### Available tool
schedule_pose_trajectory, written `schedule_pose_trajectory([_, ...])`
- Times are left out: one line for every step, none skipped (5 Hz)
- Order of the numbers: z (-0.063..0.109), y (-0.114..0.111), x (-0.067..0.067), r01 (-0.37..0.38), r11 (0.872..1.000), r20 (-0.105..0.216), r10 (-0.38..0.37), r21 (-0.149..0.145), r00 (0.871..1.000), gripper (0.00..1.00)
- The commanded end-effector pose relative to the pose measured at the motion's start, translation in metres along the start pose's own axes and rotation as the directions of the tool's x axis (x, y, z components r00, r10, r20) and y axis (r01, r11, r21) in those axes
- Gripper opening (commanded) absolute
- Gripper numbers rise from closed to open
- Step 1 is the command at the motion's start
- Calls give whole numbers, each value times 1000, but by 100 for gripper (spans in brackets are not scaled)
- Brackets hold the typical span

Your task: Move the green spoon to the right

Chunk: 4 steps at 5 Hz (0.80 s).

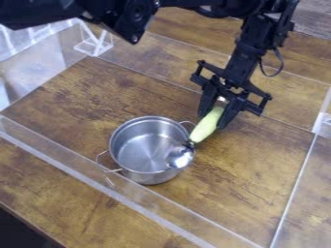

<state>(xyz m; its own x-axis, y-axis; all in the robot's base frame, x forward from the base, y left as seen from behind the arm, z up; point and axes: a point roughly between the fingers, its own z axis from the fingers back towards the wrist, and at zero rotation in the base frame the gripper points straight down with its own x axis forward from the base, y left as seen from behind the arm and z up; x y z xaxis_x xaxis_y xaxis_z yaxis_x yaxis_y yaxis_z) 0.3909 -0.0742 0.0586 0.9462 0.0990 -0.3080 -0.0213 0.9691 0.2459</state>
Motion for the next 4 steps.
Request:
schedule_pose_trajectory([33, 7, -1, 23, 998, 91, -17, -62, 996, 0])
schedule_pose_trajectory([28, 1, 1, 72, 994, 91, -65, -81, 994, 0])
schedule_pose_trajectory([29, 3, -7, 113, 988, 86, -104, -105, 991, 0])
schedule_pose_trajectory([31, 5, -15, 156, 978, 92, -144, -138, 985, 0])
